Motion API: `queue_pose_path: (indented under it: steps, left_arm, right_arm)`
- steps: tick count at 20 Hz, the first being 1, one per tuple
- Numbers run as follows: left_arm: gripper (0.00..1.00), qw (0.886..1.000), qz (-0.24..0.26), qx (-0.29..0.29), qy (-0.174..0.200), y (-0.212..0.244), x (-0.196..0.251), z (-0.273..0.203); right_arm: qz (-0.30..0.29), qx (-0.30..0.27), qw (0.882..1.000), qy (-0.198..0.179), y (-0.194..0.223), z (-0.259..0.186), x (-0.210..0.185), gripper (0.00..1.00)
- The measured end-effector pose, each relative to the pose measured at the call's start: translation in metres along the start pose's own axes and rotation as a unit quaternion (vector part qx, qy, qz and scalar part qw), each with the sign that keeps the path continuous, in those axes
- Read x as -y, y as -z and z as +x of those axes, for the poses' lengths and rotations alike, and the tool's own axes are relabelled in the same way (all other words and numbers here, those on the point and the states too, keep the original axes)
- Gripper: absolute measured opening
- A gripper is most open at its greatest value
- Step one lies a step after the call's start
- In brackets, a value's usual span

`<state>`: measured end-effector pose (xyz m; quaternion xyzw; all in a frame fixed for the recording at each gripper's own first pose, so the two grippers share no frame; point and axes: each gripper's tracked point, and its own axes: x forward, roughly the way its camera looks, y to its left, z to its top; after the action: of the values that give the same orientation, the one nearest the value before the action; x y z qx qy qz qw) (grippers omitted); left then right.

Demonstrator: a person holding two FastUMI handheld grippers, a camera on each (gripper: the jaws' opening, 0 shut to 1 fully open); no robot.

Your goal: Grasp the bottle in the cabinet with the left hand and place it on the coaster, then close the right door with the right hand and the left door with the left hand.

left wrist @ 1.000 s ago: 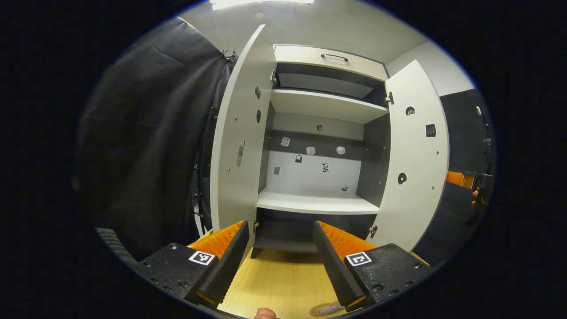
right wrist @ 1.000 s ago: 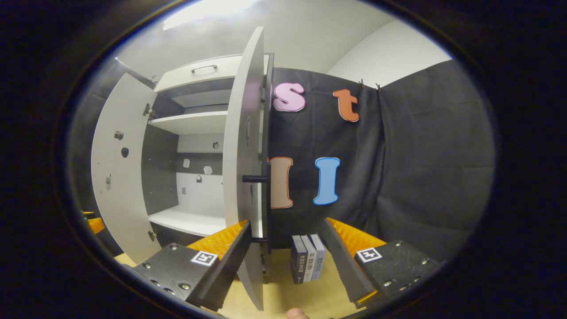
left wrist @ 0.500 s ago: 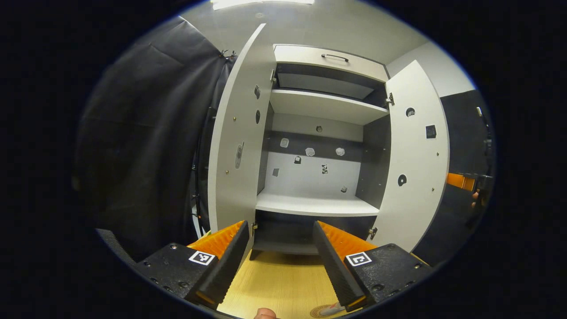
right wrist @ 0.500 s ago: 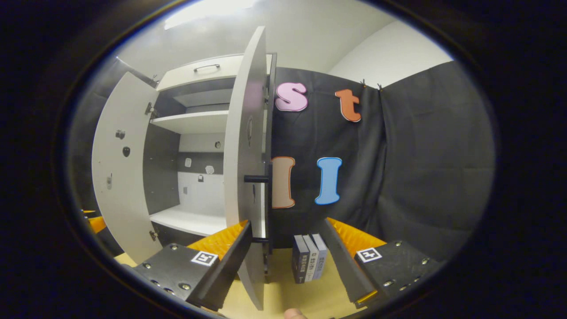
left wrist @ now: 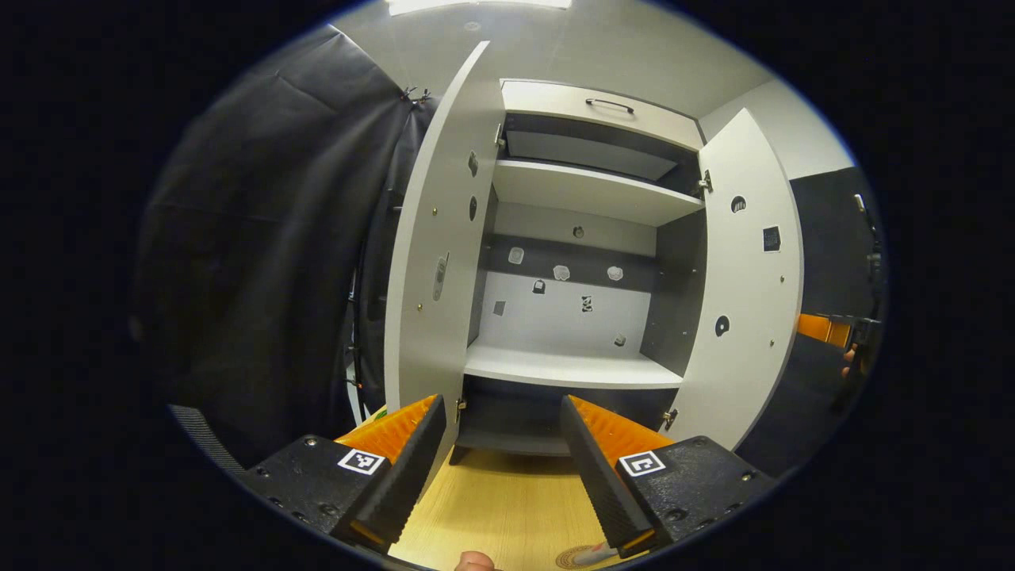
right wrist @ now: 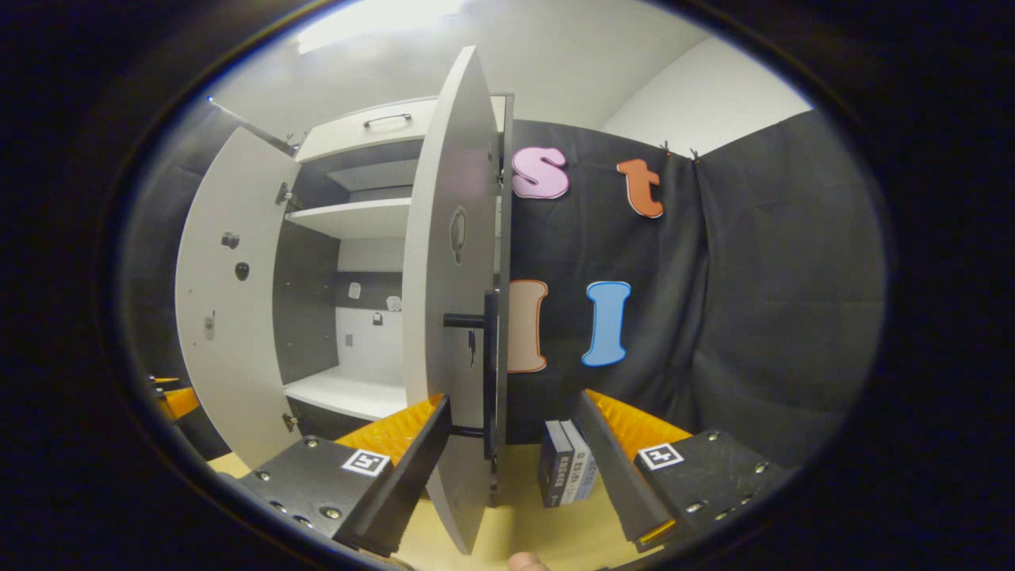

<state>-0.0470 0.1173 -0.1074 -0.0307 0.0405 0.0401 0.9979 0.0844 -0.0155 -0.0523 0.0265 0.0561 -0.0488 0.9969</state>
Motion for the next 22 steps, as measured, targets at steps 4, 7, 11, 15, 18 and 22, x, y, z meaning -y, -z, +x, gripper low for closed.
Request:
queue_pose_path:
  steps: [4, 7, 11, 15, 18, 22]
  left_arm:
    - [0.92, 1.0, -0.001, 0.002, -0.012, 0.0, -0.007, 0.001]
    - [0.92, 1.0, -0.002, 0.002, -0.022, 0.001, -0.016, -0.004]
    - [0.92, 0.999, -0.008, 0.005, -0.034, -0.001, -0.027, -0.01]
    - [0.92, 0.999, -0.012, 0.007, -0.048, -0.001, -0.038, -0.015]
    - [0.92, 0.998, -0.011, 0.01, -0.058, -0.003, -0.047, -0.021]
    - [0.92, 0.998, -0.011, 0.009, -0.069, -0.002, -0.055, -0.026]
  right_arm:
    - [-0.001, -0.001, 1.0, -0.018, 0.0, 0.003, -0.017, 0.98]
    - [0.001, -0.002, 1.0, -0.031, 0.001, 0.007, -0.027, 0.98]
    - [0.002, -0.004, 0.999, -0.045, 0.001, 0.01, -0.044, 0.98]
    - [0.004, -0.006, 0.998, -0.056, 0.002, 0.014, -0.057, 0.98]
    - [0.006, -0.008, 0.998, -0.062, 0.003, 0.016, -0.067, 0.98]
    - [0.008, -0.01, 0.997, -0.071, 0.003, 0.02, -0.08, 0.98]
